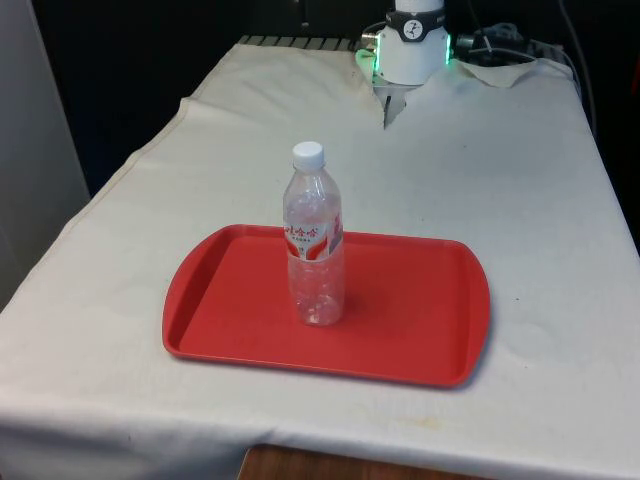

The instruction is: Place the bottle upright on the tray.

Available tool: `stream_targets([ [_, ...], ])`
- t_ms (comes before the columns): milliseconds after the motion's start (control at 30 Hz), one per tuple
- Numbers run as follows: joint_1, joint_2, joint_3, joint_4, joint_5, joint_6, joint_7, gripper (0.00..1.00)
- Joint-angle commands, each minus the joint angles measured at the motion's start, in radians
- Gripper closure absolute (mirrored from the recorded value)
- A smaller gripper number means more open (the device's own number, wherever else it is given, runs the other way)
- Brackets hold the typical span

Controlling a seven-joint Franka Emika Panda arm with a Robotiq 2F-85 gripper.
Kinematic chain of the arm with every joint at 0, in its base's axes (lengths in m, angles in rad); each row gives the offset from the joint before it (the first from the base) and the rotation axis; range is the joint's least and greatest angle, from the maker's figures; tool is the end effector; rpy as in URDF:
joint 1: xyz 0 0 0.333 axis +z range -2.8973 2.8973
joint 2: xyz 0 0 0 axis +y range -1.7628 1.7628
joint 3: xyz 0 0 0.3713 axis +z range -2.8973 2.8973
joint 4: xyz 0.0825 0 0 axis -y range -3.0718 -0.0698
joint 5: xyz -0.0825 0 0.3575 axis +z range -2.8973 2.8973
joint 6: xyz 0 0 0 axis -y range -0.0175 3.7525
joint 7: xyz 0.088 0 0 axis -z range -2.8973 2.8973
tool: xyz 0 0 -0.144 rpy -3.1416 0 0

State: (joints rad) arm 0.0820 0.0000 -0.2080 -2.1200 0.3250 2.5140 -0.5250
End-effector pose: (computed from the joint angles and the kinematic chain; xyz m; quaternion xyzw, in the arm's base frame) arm 0.5634 -0.0671 0.4895 -0.9703 -0.0841 -0.2210 0.0508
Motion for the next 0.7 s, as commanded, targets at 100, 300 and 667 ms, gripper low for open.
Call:
stream_targets([
  [100, -0.001, -0.006, -0.005, 0.004, -0.004, -0.028, -0.012, 0.0],
  [300, 0.0, -0.006, -0.011, 0.011, 0.0, -0.052, -0.02, 0.0],
  [667, 0.0, -0.05, -0.022, 0.006, 0.005, -0.155, -0.014, 0.0],
])
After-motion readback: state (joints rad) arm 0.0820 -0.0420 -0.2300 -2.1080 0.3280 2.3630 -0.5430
